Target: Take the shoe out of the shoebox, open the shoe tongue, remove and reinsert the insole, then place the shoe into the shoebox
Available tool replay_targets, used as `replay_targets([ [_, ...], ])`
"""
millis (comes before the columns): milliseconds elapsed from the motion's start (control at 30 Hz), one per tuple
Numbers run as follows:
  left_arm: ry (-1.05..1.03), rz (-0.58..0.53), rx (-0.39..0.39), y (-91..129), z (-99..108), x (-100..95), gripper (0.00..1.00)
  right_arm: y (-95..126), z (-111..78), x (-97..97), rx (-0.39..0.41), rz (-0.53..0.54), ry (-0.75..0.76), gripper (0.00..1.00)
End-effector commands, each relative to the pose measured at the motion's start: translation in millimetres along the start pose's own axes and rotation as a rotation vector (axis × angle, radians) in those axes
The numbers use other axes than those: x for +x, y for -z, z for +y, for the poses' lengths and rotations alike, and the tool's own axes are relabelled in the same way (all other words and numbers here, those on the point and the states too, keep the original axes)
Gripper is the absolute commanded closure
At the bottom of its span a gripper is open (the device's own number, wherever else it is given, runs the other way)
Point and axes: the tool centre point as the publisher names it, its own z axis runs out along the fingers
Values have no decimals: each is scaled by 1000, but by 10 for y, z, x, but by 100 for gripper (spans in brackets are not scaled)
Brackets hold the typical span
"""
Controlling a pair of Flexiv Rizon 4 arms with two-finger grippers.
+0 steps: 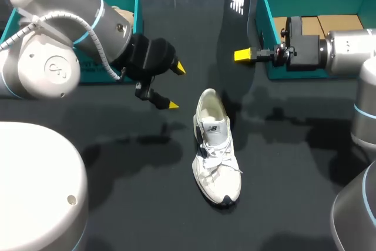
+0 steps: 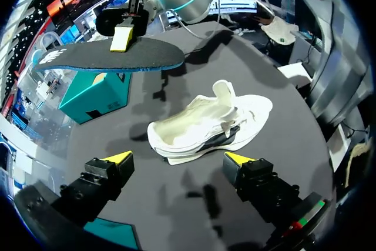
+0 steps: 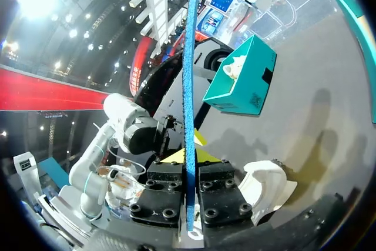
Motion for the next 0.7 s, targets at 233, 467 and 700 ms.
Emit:
replay_targets([
  [233, 23, 109, 25, -365, 151, 36, 0, -121, -191, -388, -33, 63, 26, 100],
  [467, 23, 109, 25, -365, 151, 36, 0, -121, -191, -388, -33, 63, 26, 100],
  [700, 98, 99, -33, -582, 235, 53, 0, -217, -221, -453, -38, 41, 79, 100],
])
